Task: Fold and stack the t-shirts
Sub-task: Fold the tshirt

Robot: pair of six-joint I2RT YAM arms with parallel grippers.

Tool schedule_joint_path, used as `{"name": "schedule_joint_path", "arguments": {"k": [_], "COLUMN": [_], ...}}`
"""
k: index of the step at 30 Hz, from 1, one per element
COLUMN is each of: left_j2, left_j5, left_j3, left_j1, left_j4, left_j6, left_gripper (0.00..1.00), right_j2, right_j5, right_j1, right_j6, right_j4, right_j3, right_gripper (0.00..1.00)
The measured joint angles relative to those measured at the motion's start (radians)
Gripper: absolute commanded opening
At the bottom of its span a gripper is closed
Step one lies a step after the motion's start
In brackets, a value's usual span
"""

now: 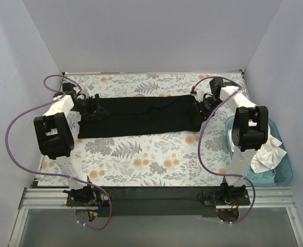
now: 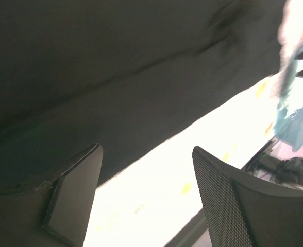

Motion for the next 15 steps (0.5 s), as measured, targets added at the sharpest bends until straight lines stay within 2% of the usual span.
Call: {"name": "schedule_joint_path", "arguments": {"k": [3,7,15], "left_j2": [0.001,0.001,0.002], "left_j5": [-0.027,-0.082,-0.166], "left_j3": [-0.001,-0.003,-0.042], "left_j1": [0.102,0.189,0.201], "left_j4": [-0.135,-0.231,-0.260], "left_j6": [0.130,0.248,0.320], "left_gripper": [0.70,0.70,0.70], "right_j2": [0.018,0.048,0.066], "right_j5": [0.005,0.005,0.008], "right_j1": [0.011,0.011,0.011], "right_j6": [-0.016,-0.019,-0.018], "right_j4": [-0.011,-0.008,0.012], "right_j3": [-0.021,-0.021,-0.041], "right_gripper": [0.55,0.51,0.48]}}
